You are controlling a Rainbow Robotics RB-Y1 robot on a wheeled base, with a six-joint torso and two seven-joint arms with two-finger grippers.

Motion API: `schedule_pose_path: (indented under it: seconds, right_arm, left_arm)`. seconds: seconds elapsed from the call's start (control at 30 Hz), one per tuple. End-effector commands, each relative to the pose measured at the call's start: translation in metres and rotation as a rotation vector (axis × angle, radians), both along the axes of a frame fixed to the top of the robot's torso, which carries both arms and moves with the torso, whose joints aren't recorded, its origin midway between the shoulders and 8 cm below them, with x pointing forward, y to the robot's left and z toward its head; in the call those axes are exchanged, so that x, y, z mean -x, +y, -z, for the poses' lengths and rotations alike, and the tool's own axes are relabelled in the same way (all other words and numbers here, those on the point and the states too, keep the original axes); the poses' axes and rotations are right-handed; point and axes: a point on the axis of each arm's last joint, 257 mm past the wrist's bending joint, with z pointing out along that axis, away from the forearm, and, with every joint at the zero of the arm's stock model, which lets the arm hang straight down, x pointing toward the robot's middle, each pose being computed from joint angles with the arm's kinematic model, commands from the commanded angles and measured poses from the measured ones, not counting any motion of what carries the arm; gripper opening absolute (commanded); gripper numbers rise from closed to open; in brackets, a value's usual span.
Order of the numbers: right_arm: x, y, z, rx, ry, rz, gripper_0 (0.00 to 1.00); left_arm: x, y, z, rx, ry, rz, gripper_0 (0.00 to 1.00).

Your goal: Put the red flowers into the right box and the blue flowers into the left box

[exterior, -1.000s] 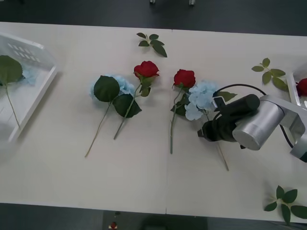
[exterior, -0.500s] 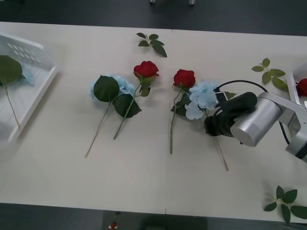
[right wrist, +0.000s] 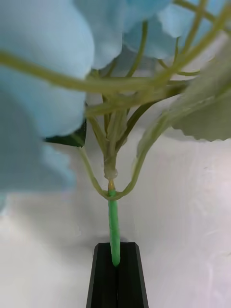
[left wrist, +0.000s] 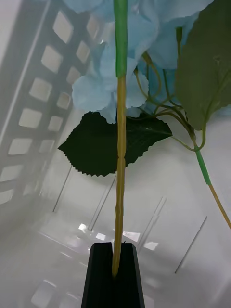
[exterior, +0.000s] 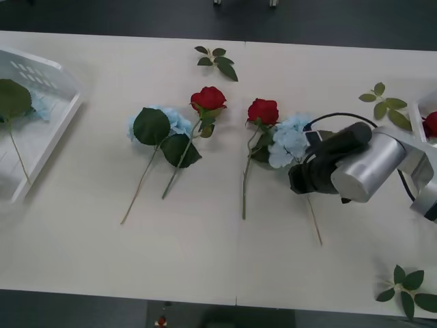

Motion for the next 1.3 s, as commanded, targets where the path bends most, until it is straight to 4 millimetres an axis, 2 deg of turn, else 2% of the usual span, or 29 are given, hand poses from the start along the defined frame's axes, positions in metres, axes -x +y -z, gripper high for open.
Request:
schedule_pose_path:
  seconds: [0.03, 0.07, 0.1, 0.13, 0.23, 0.27, 0.3, 0.4, 0.5, 0.6, 0.7, 0.73, 0.83, 0.93, 1.1, 1.2, 1.3]
  right_arm:
    - [-0.010, -0.023, -0.076, 0.008, -0.030, -0.036, 0.00]
    - [-0.010, -0.025, -0.088, 0.000, -0.029, -0.036, 0.00]
    - [-0.006, -0.029, -0.117, -0.029, -0.029, -0.037, 0.00]
    - [-0.004, -0.030, -0.128, -0.044, -0.027, -0.036, 0.00]
    - [0.004, -0.036, -0.189, -0.137, -0.047, -0.032, 0.00]
    - [0.005, -0.037, -0.199, -0.153, -0.051, -0.030, 0.00]
    - [0.008, -0.037, -0.223, -0.196, -0.058, -0.031, 0.00]
    - [0.016, -0.035, -0.256, -0.250, -0.064, -0.044, 0.00]
    - [0.024, -0.024, -0.285, -0.302, -0.082, -0.113, 0.00]
    - [0.031, -0.004, -0.301, -0.373, -0.085, -0.178, 0.00]
    - [0.037, 0.027, -0.321, -0.502, -0.107, -0.244, 0.00]
    - [0.039, 0.044, -0.333, -0.591, -0.123, -0.266, 0.00]
    - [0.041, 0.076, -0.361, -0.756, -0.165, -0.316, 0.00]
    - [0.047, 0.096, -0.378, -0.833, -0.197, -0.363, 0.00]
    - [0.063, 0.132, -0.391, -0.911, -0.237, -0.438, 0.00]
    - [0.068, 0.155, -0.389, -0.951, -0.280, -0.452, 0.00]
    - [0.071, 0.170, -0.383, -0.971, -0.310, -0.452, 0.00]
  left_arm:
    - [-0.003, 0.007, -0.015, -0.016, -0.026, -0.006, 0.96]
    - [-0.003, 0.007, -0.015, -0.015, -0.025, -0.007, 1.00]
    - [-0.003, 0.007, -0.015, -0.018, -0.027, -0.004, 1.00]
    - [-0.003, 0.007, -0.015, -0.019, -0.026, -0.002, 1.00]
    - [-0.003, 0.007, -0.015, -0.020, -0.026, 0.002, 1.00]
    - [-0.003, 0.007, -0.015, -0.020, -0.025, 0.001, 1.00]
    - [-0.004, 0.006, -0.015, -0.023, -0.025, 0.007, 1.00]
    - [-0.004, 0.007, -0.019, -0.032, -0.026, 0.013, 1.00]
    - [0.000, 0.009, -0.033, -0.034, -0.004, 0.025, 1.00]
    - [0.008, 0.011, -0.048, -0.018, 0.019, 0.027, 1.00]
    - [0.017, 0.011, -0.068, -0.002, 0.037, 0.055, 1.00]
    - [0.021, 0.012, -0.078, 0.003, 0.040, 0.066, 1.00]
    - [0.030, 0.012, -0.098, 0.014, 0.049, 0.098, 1.00]
    - [0.032, 0.005, -0.118, 0.024, 0.031, 0.123, 1.00]
    - [0.026, -0.020, -0.150, 0.089, -0.052, 0.190, 1.00]
    - [0.016, -0.051, -0.167, 0.181, -0.128, 0.264, 1.00]
    - [0.011, -0.082, -0.178, 0.272, -0.178, 0.339, 1.00]
